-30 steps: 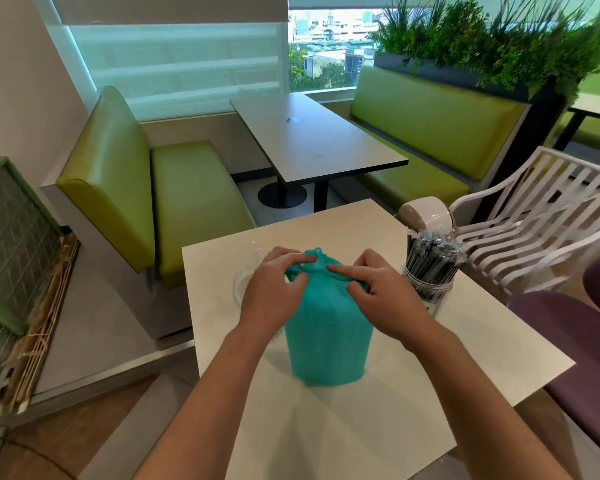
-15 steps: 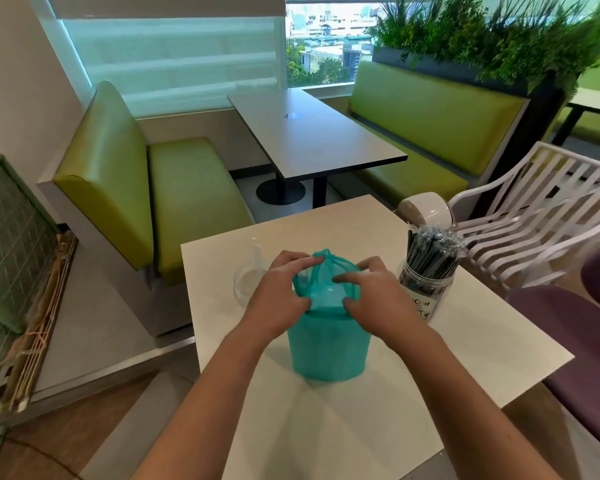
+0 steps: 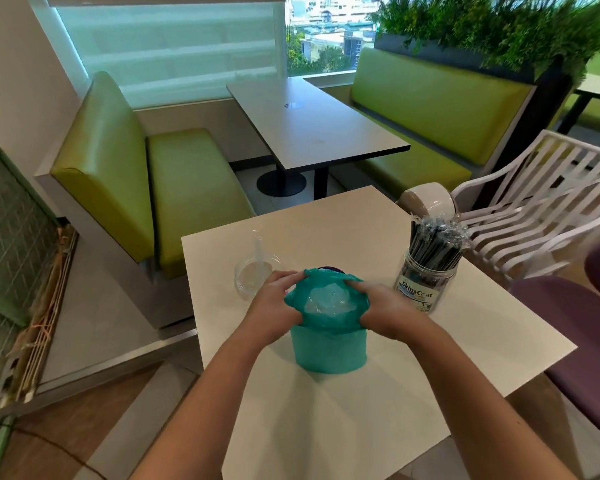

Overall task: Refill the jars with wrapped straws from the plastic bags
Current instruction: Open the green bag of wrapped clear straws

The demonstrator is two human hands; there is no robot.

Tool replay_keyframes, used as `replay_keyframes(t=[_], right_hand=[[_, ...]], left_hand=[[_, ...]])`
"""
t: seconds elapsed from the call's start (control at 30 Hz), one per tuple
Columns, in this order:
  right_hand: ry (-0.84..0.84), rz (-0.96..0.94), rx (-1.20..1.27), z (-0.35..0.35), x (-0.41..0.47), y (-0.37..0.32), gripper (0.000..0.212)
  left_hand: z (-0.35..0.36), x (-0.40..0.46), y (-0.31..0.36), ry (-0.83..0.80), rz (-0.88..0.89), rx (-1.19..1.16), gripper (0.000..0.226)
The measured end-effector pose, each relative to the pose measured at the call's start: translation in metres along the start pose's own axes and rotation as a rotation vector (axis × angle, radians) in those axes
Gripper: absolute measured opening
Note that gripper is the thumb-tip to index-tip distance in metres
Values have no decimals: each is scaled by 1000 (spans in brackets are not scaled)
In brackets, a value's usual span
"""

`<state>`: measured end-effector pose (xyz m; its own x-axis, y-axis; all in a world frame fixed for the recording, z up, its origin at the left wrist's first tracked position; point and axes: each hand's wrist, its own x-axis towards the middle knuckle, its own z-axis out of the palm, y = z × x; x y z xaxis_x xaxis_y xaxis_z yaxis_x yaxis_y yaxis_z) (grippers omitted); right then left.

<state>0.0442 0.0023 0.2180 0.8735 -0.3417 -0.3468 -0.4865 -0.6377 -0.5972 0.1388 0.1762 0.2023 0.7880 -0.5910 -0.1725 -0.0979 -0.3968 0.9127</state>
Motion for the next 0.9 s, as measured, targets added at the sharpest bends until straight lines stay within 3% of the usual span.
replay_keyframes(t=[0.17, 0.3, 0.37, 0.47, 0.63, 0.8, 0.9], right_hand=[[-102, -6, 204, 6, 13, 12, 69], [65, -87, 330, 10, 17, 16, 52], [91, -146, 348, 9, 18, 14, 57], [-18, -146, 347, 5, 21, 9, 72], [-85, 25, 492, -3, 29, 6, 67], [-74, 178, 570, 9, 41, 22, 50], [-120, 219, 572, 14, 41, 32, 44]], left_hand=[[-3, 2, -4, 8, -111, -223, 76], [-7, 5, -9, -62, -264, -403, 74], [-7, 6, -12, -115, -273, -386, 78], [-4, 8, -11, -222, -218, -266, 89], [1, 18, -10, -254, -241, -183, 84], [6, 20, -23, -229, -393, -358, 63], [10, 19, -39, -242, -396, -408, 66]])
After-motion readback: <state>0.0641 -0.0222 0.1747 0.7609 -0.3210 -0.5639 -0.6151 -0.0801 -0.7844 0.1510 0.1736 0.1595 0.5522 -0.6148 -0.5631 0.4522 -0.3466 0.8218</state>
